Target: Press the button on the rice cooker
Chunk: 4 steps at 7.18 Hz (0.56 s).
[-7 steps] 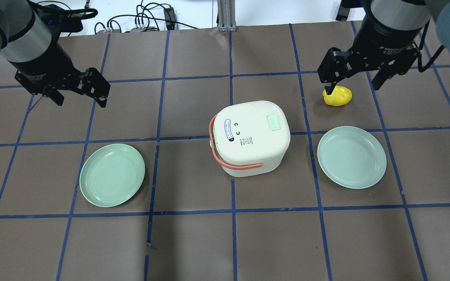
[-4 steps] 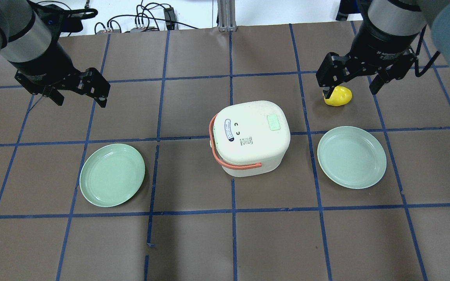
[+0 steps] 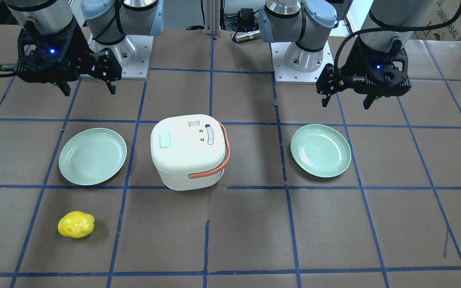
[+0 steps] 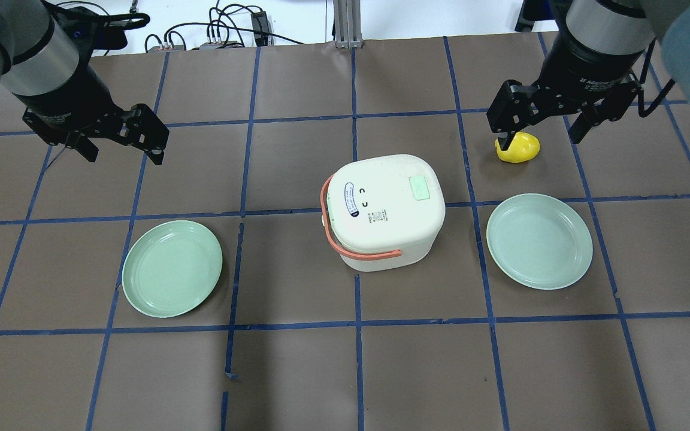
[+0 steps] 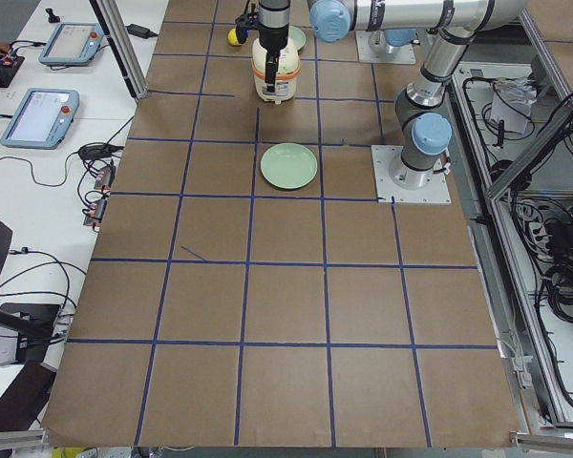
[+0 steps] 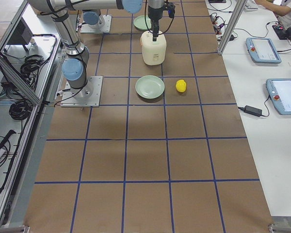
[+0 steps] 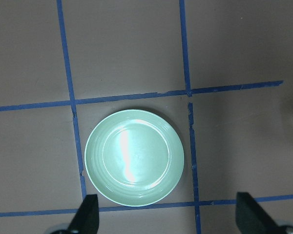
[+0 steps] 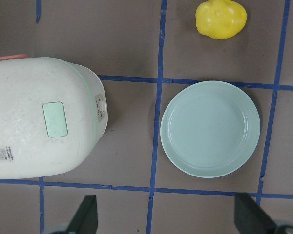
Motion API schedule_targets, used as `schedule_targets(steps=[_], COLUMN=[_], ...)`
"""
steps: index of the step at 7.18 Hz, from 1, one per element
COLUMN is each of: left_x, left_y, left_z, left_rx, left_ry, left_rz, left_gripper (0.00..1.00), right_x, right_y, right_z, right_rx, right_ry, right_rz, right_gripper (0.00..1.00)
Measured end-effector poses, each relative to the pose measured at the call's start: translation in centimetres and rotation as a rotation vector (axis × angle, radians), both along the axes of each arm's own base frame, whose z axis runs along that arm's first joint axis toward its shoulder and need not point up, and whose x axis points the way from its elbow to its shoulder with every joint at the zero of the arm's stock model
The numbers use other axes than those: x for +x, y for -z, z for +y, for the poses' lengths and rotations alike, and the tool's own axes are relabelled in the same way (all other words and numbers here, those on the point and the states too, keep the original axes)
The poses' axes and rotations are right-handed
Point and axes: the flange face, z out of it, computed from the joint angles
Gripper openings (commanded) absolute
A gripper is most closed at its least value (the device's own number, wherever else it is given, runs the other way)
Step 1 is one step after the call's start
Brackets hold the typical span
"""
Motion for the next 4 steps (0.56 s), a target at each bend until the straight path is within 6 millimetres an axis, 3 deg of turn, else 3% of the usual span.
schedule_targets(steps=[1,2,3,4], left_x=[0.0,0.0,0.0,0.0], left_y=[0.0,0.0,0.0,0.0], left_z=[0.0,0.0,0.0,0.0], left_rx=[0.0,0.0,0.0,0.0], left_ry=[0.0,0.0,0.0,0.0], left_rz=[0.0,0.0,0.0,0.0], left_gripper=[1.0,1.0,1.0,1.0], right_x=[-0.05,-0.11,-0.09,0.03], right_y=[0.05,0.15,0.22,0.2], right_z=[-0.06,-0.12,-0.14,-0.06], right_rx=[0.001,0.004,0.007,0.009], right_ry=[0.002,0.004,0.007,0.012], right_rz=[-0.002,-0.003,-0.005,-0.009], right_gripper=[0.83,0.37,0.13,0.08])
